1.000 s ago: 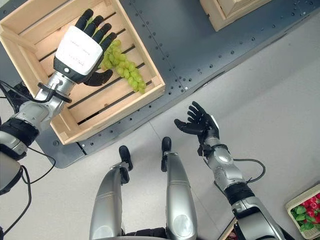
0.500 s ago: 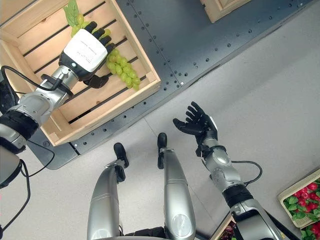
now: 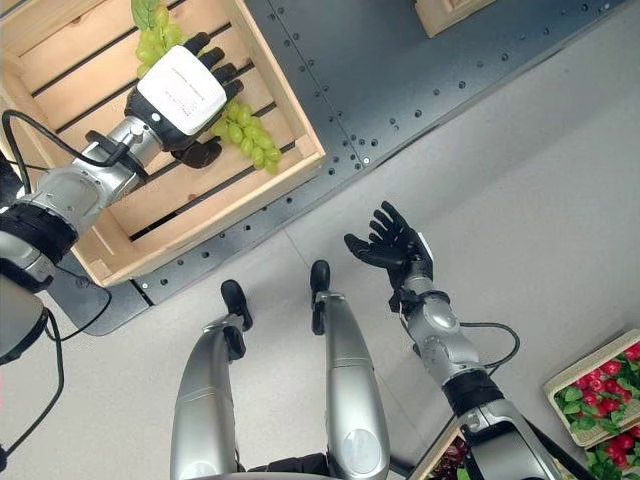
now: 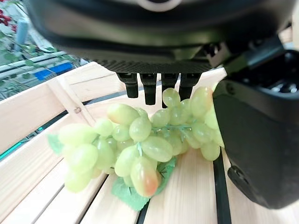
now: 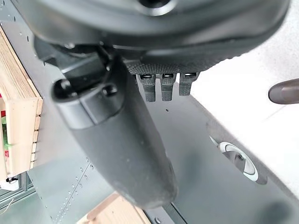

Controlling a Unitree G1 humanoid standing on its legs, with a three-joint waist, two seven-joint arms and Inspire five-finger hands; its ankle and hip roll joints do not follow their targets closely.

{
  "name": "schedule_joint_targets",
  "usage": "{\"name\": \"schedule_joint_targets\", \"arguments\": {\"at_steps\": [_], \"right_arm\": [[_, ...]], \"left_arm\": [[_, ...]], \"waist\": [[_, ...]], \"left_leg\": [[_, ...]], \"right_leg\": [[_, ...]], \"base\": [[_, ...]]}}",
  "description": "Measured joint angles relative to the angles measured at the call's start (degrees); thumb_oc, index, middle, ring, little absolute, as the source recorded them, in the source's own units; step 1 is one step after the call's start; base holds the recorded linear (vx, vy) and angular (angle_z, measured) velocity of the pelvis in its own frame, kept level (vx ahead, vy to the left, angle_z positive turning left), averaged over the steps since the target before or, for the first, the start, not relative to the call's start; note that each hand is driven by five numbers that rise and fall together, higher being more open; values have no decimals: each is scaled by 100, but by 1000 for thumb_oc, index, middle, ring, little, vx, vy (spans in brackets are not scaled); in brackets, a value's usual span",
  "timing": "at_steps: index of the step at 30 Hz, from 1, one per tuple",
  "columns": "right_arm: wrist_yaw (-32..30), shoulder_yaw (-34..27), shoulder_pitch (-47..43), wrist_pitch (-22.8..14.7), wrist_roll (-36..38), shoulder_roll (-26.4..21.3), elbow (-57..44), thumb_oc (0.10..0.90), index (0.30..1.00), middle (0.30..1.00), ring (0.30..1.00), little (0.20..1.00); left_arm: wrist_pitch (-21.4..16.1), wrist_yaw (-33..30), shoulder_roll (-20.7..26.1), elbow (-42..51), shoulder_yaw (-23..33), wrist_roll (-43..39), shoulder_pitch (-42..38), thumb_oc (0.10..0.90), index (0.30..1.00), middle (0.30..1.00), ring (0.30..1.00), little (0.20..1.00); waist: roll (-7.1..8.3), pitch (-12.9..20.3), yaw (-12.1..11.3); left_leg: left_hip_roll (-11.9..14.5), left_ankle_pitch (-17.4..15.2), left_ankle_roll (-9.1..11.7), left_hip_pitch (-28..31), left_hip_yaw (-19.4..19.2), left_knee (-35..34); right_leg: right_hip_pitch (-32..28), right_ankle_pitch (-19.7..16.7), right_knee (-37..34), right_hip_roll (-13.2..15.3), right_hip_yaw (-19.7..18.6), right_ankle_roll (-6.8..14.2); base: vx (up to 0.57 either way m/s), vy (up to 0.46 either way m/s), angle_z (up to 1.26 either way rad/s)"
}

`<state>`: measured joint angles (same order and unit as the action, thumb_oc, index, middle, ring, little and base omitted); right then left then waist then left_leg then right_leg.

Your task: Pick up the fruits from the basket on one side to the basket on the other side

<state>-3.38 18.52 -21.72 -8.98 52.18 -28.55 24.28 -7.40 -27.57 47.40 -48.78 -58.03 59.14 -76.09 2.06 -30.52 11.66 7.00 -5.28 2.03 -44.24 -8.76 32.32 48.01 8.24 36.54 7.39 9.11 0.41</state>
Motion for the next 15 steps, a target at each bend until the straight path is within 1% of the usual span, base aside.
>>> {"name": "schedule_joint_targets", "arguments": {"at_steps": [1, 6, 10, 13, 14, 15], "right_arm": [[0, 0, -18, 0, 0, 0, -3, 800, 900, 900, 900, 900], [-34, -3, -43, 0, -3, 18, -152, 800, 900, 900, 900, 900], [-191, -4, -33, 0, -4, 21, -288, 800, 900, 900, 900, 900], [-230, -8, -36, 0, -5, 26, -288, 800, 900, 900, 900, 900], [-230, -7, -37, 0, -5, 30, -288, 800, 900, 900, 900, 900], [-230, -8, -37, 0, -5, 42, -288, 800, 900, 900, 900, 900]], "left_arm": [[-66, 111, 2, 8, -17, -4, -68, 800, 900, 900, 900, 900], [-103, 602, 40, 162, -16, -150, -356, 800, 900, 900, 900, 900], [-146, 773, 156, 397, -9, -279, -403, 800, 900, 900, 900, 900], [-230, 1061, 156, 500, -11, -382, -543, 800, 900, 900, 900, 900], [-231, 1150, 157, 525, -9, -384, -570, 736, 804, 804, 804, 804], [-230, 1303, 155, 563, -7, -419, -604, 609, 613, 613, 613, 613]], "waist": [[0, 0, 0], [3, 2, -20], [4, 3, -39], [4, 3, -69], [4, 3, -69], [4, 3, -68]], "left_leg": [[0, -4, -8, -14, -12, -18], [-14, -13, -28, -105, -90, -53], [-17, -18, -40, -156, -107, -89], [-35, -42, -79, -211, -130, -75], [-43, -47, -86, -219, -132, -66], [-51, -55, -100, -229, -137, -53]], "right_leg": [[6, -5, -34, -2, -7, 11], [116, -24, -56, 23, -51, 45], [152, -41, -135, 22, -43, 67], [179, -54, -144, 52, -40, 94], [186, -57, -144, 57, -47, 102], [189, -62, -146, 66, -52, 110]], "base": [[14, 0, -3], [3, -2, -1], [0, 0, 0], [1, 2, 1], [0, 0, 0], [0, 0, 0]]}}
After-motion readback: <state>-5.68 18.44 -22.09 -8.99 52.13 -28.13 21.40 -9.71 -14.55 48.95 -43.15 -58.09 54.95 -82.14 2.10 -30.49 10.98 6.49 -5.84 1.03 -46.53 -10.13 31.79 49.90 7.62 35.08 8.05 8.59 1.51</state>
